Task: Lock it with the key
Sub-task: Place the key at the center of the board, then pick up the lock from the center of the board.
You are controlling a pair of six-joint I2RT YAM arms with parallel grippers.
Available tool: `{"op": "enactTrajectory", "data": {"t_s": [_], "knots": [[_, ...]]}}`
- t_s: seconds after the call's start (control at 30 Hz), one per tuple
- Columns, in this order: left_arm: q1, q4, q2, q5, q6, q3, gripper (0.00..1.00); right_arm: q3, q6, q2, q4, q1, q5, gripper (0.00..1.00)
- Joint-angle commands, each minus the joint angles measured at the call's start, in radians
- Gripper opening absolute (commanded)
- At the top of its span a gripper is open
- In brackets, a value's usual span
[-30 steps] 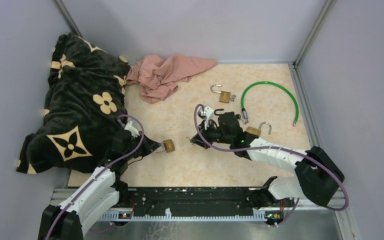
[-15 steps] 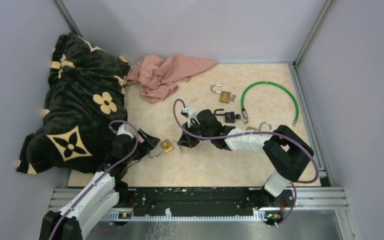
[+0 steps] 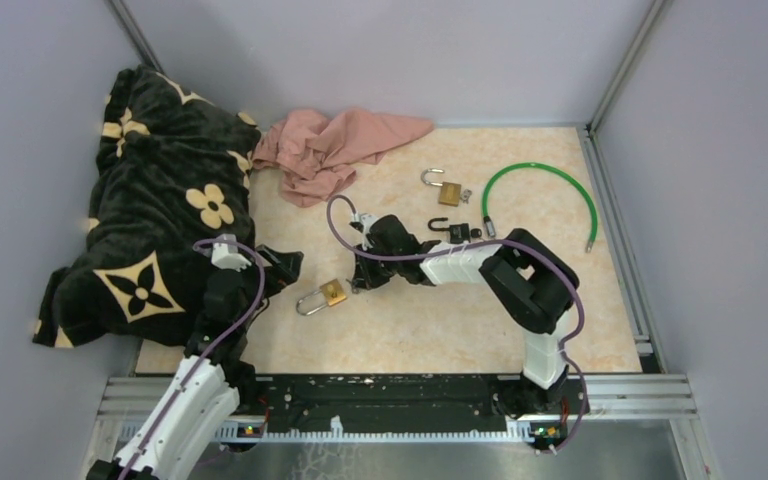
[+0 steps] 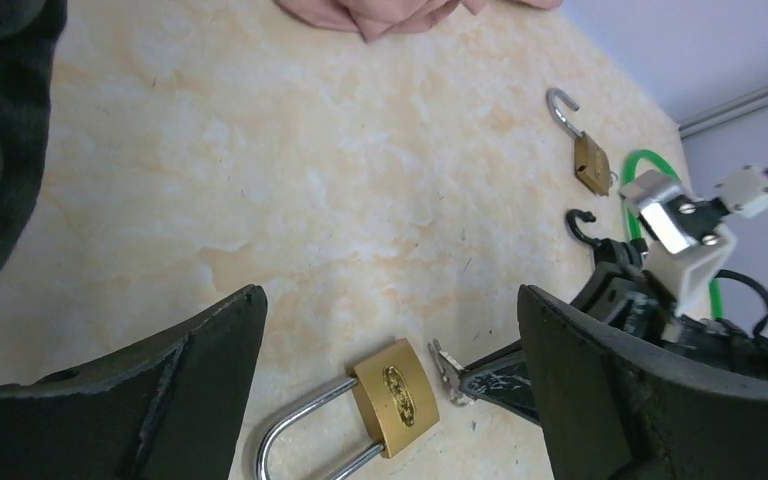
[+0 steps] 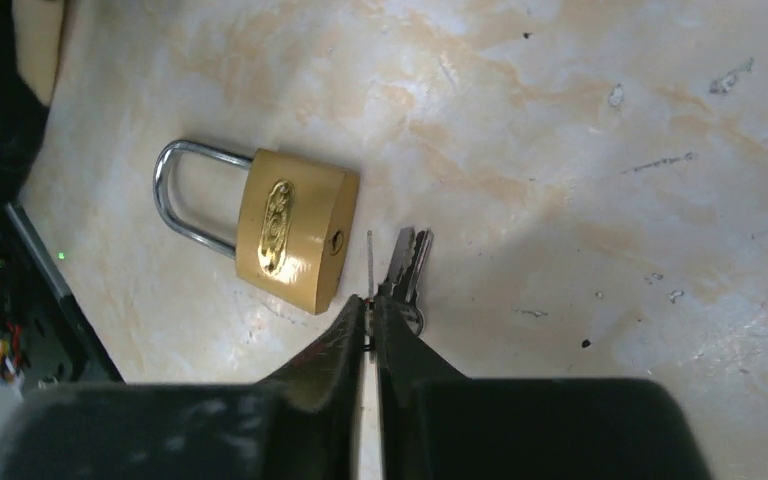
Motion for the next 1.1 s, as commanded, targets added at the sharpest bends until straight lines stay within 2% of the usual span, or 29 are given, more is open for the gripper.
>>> {"op": "enactTrajectory", "data": {"t_s": [0.0, 0.03, 0.07, 0.1, 0.2, 0.23, 0.27, 0.3, 0.43, 0.53, 0.6, 0.7, 1.07], "knots": [[0.017, 0.071, -0.029, 0.003, 0.044, 0.002, 0.99, 0.084, -0.002, 0.023, -0.058, 0.001, 0.042, 0.20], [0.018, 0.073, -0.033, 0.007, 0.048, 0.001, 0.99, 0.093, -0.013, 0.016, -0.078, -0.001, 0.042, 0.39], [0.018, 0.077, -0.037, 0.011, 0.052, -0.002, 0.99, 0.101, -0.030, 0.006, -0.096, -0.002, 0.045, 0.51], [0.019, 0.083, -0.042, 0.017, 0.057, -0.003, 0.99, 0.112, -0.048, -0.008, -0.117, -0.005, 0.058, 0.57], [0.019, 0.116, -0.054, 0.042, 0.082, -0.010, 0.99, 0.129, -0.097, -0.084, -0.199, -0.020, 0.128, 0.68], [0.019, 0.127, -0.057, 0.049, 0.091, -0.012, 0.99, 0.130, -0.110, -0.113, -0.228, -0.034, 0.154, 0.85], [0.019, 0.140, -0.062, 0.057, 0.099, -0.015, 0.99, 0.129, -0.121, -0.142, -0.257, -0.050, 0.187, 0.96], [0.019, 0.154, -0.066, 0.067, 0.107, -0.016, 0.99, 0.124, -0.127, -0.172, -0.290, -0.075, 0.228, 0.98], [0.019, 0.205, -0.085, 0.116, 0.147, -0.020, 0.99, 0.085, -0.127, -0.261, -0.439, -0.201, 0.493, 0.94], [0.019, 0.255, -0.092, 0.165, 0.194, -0.027, 0.99, 0.070, -0.137, -0.261, -0.530, -0.288, 0.636, 0.83], [0.018, 0.290, -0.094, 0.205, 0.236, -0.031, 0.99, 0.083, -0.142, -0.225, -0.579, -0.327, 0.655, 0.80], [0.018, 0.319, -0.094, 0.257, 0.281, -0.032, 0.99, 0.117, -0.131, -0.163, -0.630, -0.349, 0.688, 0.81], [0.018, 0.316, -0.095, 0.304, 0.287, -0.034, 0.99, 0.178, -0.110, -0.019, -0.600, -0.389, 0.708, 0.79]]}}
